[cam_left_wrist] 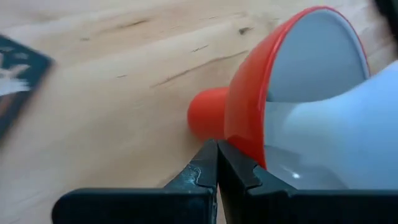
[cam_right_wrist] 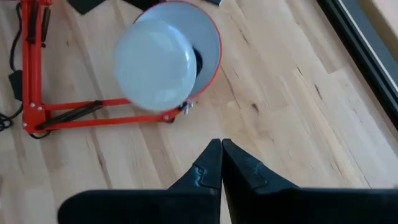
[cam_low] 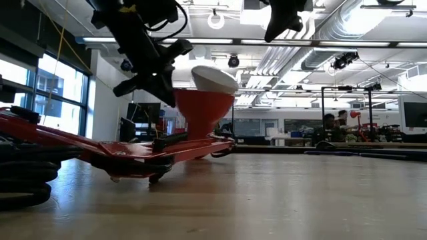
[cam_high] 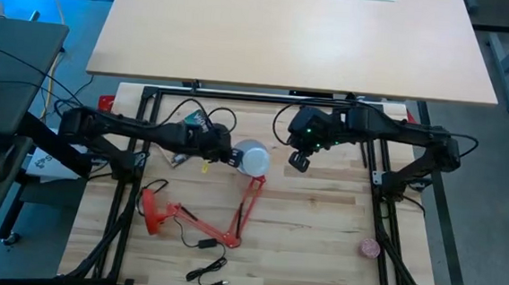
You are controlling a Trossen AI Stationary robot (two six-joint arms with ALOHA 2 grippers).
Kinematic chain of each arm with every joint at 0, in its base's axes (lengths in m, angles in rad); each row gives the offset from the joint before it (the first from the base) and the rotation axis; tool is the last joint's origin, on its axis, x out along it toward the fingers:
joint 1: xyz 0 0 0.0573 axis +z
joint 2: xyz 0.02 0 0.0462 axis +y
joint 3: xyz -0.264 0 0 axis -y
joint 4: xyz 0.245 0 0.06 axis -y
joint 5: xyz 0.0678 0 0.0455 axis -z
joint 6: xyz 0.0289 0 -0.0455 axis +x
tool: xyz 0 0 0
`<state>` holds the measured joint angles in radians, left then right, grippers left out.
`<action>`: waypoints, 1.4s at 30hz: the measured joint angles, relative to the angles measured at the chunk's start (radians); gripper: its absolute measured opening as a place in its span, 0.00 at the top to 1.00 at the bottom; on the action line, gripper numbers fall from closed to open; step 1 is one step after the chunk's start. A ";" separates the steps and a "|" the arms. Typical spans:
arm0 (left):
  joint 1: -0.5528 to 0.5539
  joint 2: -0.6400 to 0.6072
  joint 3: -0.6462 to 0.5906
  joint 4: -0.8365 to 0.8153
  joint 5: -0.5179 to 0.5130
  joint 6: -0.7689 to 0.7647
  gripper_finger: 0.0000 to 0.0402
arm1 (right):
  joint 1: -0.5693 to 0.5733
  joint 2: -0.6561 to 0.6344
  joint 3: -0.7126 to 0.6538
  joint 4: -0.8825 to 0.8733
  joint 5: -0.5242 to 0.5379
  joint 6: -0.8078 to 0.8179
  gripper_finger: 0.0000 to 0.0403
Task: Screw lightbulb
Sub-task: Insert the lightbulb into the red lamp
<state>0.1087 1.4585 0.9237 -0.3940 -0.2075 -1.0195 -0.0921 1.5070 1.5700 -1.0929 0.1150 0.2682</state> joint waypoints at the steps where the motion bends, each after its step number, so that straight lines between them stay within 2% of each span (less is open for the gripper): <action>1: -0.001 0.015 0.000 0.036 0.004 -0.011 1.00 | 0.000 0.000 0.000 -0.004 0.000 -0.005 1.00; 4: -0.006 0.063 0.001 0.146 0.037 -0.033 1.00 | 0.000 -0.003 0.000 -0.003 0.000 -0.012 1.00; 7: -0.006 0.097 0.017 0.149 0.039 -0.034 1.00 | 0.000 -0.003 0.000 -0.009 0.000 -0.014 1.00; 11: 0.004 0.092 0.042 0.085 0.048 0.014 1.00 | 0.000 -0.003 0.000 -0.019 0.000 -0.023 1.00; 15: -0.019 0.057 0.053 -0.070 0.105 0.100 1.00 | 0.000 -0.003 0.000 -0.031 0.010 -0.027 1.00; 17: -0.044 0.053 0.053 -0.081 0.136 0.147 1.00 | 0.000 -0.003 0.000 -0.033 0.021 -0.033 1.00; 21: -0.073 0.071 0.055 0.032 0.201 0.176 1.00 | -0.010 -0.003 0.000 -0.033 0.033 -0.033 1.00; 25: -0.079 0.116 0.053 0.042 0.195 0.161 1.00 | -0.025 -0.004 0.000 -0.032 0.033 -0.034 1.00; 32: -0.043 0.169 0.053 0.183 0.207 0.156 1.00 | -0.033 -0.005 0.000 -0.032 0.031 -0.041 1.00; 42: -0.008 0.189 0.052 0.319 0.229 0.138 1.00 | -0.041 -0.011 0.000 -0.067 0.028 -0.068 1.00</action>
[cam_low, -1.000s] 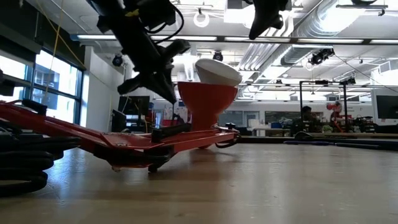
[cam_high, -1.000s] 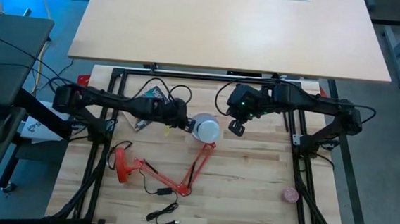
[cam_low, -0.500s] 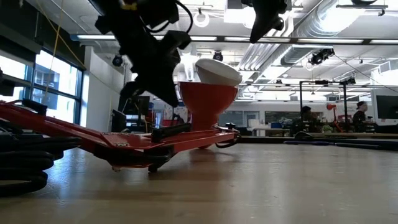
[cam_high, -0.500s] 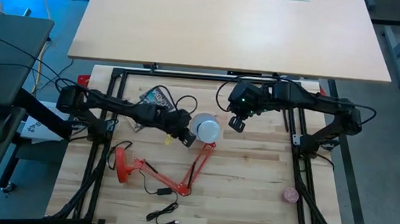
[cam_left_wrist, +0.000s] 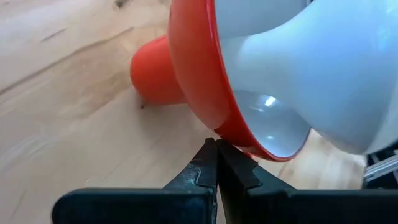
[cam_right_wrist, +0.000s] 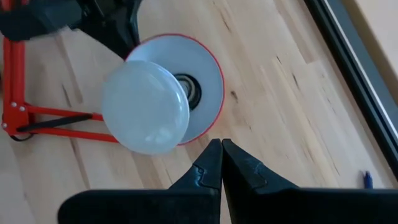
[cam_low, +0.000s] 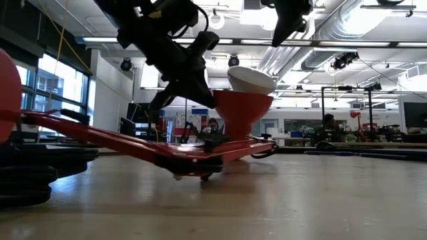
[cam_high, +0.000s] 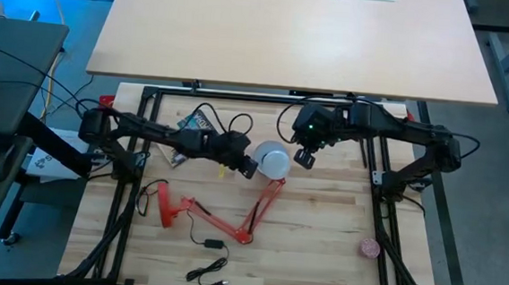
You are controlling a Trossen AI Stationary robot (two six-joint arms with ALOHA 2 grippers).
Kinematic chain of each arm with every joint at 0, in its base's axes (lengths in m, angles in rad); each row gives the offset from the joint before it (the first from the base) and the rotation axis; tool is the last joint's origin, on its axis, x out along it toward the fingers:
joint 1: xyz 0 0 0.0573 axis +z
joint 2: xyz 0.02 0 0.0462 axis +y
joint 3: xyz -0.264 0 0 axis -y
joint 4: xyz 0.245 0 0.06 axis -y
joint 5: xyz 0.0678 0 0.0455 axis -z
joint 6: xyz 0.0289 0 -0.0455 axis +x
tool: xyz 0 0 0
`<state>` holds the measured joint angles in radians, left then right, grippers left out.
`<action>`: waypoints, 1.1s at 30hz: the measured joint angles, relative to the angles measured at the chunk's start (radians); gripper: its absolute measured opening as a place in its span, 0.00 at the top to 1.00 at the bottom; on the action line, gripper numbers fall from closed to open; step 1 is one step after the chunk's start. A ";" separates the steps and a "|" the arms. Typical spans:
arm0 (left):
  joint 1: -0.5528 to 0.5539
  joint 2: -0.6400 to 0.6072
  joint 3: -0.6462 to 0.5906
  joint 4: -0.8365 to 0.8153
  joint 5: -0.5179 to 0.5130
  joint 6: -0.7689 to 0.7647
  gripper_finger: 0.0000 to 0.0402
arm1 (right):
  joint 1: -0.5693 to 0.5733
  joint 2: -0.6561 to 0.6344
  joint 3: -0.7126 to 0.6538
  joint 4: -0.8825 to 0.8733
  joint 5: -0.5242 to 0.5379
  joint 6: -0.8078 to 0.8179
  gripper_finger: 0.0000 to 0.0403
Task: Screw lightbulb
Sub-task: Insert the lightbulb into the red lamp
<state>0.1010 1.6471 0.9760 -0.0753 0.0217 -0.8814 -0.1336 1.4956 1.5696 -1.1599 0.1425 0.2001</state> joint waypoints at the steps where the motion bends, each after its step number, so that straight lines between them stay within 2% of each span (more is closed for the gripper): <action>1: 0.005 0.006 0.000 0.012 0.001 -0.002 1.00 | -0.006 -0.002 0.000 -0.012 -0.002 -0.003 1.00; 7: 0.030 0.076 0.065 0.045 0.000 0.010 1.00 | -0.065 -0.051 0.000 -0.058 -0.047 -0.049 1.00; 11: 0.049 0.105 0.130 -0.021 0.005 0.078 1.00 | -0.088 -0.116 -0.006 -0.045 -0.110 -0.055 1.00; 14: 0.067 0.091 0.132 -0.067 0.006 0.130 1.00 | -0.052 -0.153 -0.059 -0.022 -0.147 -0.044 1.00; 17: 0.079 0.053 0.133 -0.112 0.007 0.171 1.00 | 0.005 -0.163 -0.163 -0.004 -0.135 0.027 1.00; 19: 0.082 0.025 0.134 -0.146 0.007 0.194 1.00 | 0.051 -0.176 -0.245 0.095 -0.134 0.092 1.00; 22: 0.046 0.002 0.134 -0.202 -0.010 0.240 1.00 | 0.126 -0.174 -0.333 0.274 -0.119 0.183 1.00; 24: 0.000 -0.002 0.134 -0.230 -0.026 0.278 1.00 | 0.163 -0.157 -0.356 0.322 -0.083 0.243 1.00; 27: -0.080 0.002 0.127 -0.231 -0.086 0.323 1.00 | 0.196 -0.126 -0.353 0.336 -0.030 0.301 1.00; 31: -0.165 0.008 0.111 -0.135 -0.185 0.415 1.00 | 0.216 -0.071 -0.327 0.326 0.029 0.335 1.00; 33: -0.191 0.019 0.114 -0.094 -0.193 0.495 1.00 | 0.211 -0.058 -0.319 0.330 0.033 0.342 1.00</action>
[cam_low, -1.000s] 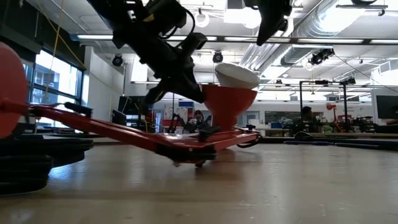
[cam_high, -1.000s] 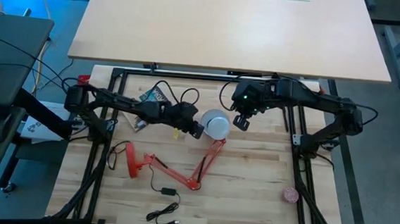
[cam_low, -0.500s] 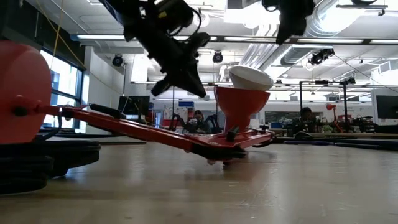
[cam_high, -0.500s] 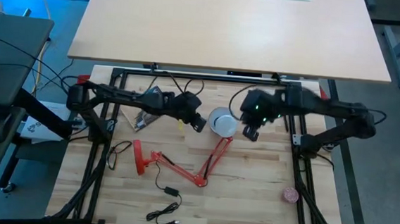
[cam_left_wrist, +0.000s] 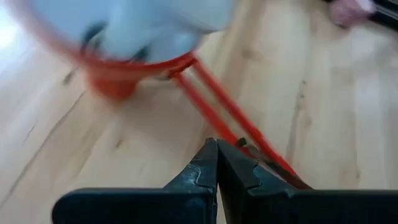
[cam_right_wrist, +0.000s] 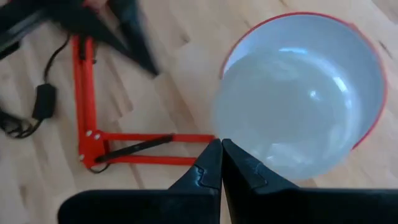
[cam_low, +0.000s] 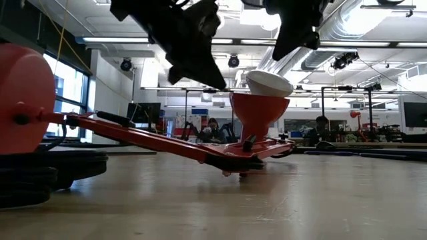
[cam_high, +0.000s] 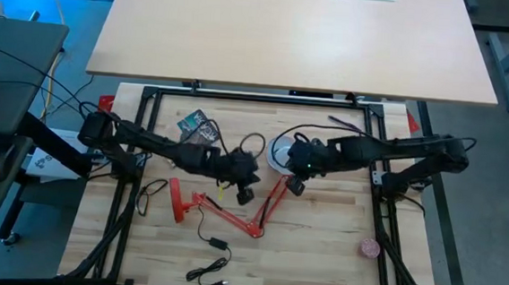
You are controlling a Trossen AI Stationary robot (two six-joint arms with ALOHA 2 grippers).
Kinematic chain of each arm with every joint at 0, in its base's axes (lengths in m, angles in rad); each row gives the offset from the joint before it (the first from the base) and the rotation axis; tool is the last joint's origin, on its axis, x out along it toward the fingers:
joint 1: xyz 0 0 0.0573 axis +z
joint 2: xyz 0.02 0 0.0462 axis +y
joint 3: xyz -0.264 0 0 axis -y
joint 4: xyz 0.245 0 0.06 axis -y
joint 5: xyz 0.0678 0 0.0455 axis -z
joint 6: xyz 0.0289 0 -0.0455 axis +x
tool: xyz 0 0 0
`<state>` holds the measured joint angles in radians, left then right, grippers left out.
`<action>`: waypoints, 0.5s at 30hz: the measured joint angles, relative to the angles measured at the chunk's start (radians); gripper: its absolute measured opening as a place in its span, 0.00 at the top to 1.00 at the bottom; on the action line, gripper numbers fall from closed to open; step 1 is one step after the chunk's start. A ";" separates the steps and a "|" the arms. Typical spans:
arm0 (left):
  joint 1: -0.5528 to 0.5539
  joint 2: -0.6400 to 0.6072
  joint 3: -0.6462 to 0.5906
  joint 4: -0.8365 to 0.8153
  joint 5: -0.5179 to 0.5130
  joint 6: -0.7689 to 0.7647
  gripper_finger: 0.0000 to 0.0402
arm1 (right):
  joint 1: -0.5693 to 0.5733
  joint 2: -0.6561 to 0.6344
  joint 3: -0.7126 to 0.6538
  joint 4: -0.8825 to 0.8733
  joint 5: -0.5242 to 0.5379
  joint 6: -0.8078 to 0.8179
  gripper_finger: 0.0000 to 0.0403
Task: Screw lightbulb
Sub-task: Insert the lightbulb into the red lamp
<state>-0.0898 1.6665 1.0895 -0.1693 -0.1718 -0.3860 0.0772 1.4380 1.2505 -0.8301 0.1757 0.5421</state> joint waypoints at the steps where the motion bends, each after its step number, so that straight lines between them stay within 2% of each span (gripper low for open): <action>1: -0.012 0.010 0.000 0.001 0.008 0.051 1.00 | -0.005 0.002 0.001 -0.002 0.003 0.000 1.00; 6: -0.059 0.078 -0.002 0.037 0.030 0.244 1.00 | -0.030 -0.001 0.002 -0.011 0.004 0.000 1.00; 9: -0.067 0.128 0.021 0.120 0.032 0.299 1.00 | -0.041 -0.001 0.002 -0.018 -0.015 -0.004 1.00; 15: -0.065 0.241 0.114 0.151 0.047 0.382 1.00 | -0.051 -0.002 0.003 -0.019 -0.036 -0.005 1.00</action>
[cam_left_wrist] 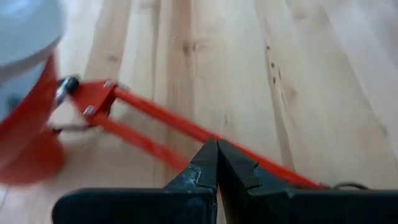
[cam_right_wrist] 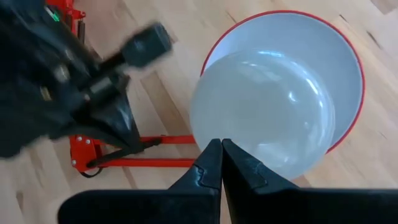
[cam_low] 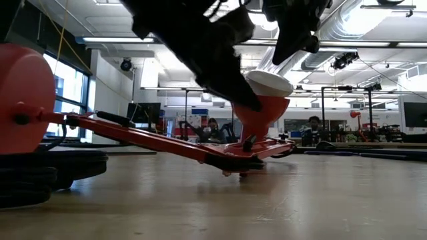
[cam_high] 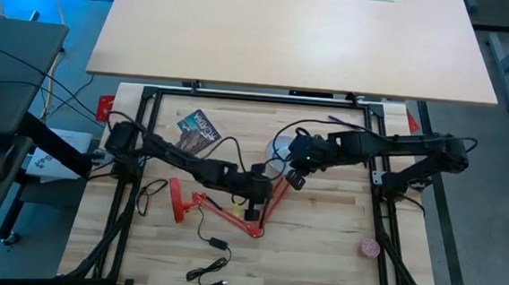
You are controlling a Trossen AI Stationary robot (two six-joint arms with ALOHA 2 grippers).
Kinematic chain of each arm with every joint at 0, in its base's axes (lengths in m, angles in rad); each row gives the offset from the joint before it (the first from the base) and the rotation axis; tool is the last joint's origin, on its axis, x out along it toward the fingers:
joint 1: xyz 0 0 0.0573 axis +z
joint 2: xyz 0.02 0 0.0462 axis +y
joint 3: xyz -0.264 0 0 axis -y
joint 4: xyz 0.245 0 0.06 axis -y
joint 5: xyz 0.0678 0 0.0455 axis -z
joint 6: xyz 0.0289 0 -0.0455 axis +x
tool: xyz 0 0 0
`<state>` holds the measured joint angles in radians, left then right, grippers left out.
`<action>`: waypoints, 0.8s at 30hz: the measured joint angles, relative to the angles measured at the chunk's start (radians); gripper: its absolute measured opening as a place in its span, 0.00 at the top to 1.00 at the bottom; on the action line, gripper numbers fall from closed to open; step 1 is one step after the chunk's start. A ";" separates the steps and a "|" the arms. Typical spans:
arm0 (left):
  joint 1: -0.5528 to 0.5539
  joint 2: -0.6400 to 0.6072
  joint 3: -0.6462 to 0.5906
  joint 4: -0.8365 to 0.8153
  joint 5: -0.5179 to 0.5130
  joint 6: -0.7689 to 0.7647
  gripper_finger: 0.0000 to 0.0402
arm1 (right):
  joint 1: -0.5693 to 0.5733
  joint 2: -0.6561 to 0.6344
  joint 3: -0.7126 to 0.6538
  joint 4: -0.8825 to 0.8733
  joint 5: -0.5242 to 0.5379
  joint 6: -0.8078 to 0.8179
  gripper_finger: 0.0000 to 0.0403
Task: Screw lightbulb
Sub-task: Insert the lightbulb into the red lamp
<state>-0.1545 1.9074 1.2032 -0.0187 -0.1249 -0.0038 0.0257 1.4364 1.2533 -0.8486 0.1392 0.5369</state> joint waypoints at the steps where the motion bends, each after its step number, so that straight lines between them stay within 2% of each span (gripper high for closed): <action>1: 0.003 0.022 0.016 0.001 0.005 0.018 1.00 | 0.000 0.000 0.000 0.000 -0.003 -0.003 1.00; 5: 0.026 0.081 0.066 -0.008 0.010 0.042 1.00 | 0.000 0.000 0.000 0.000 -0.022 -0.002 1.00; 11: 0.058 0.092 0.069 -0.026 0.005 -0.020 1.00 | 0.000 0.000 0.000 0.000 -0.040 -0.009 1.00; 18: 0.064 0.091 0.069 0.025 0.027 0.020 1.00 | 0.000 0.000 0.000 0.000 -0.039 -0.036 1.00; 24: 0.023 0.001 0.059 0.005 0.083 -0.030 1.00 | 0.000 -0.005 0.000 -0.006 -0.040 -0.046 1.00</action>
<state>-0.1320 1.9080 1.2621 -0.0139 -0.0424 -0.0336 0.0257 1.4311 1.2537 -0.8546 0.0989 0.4911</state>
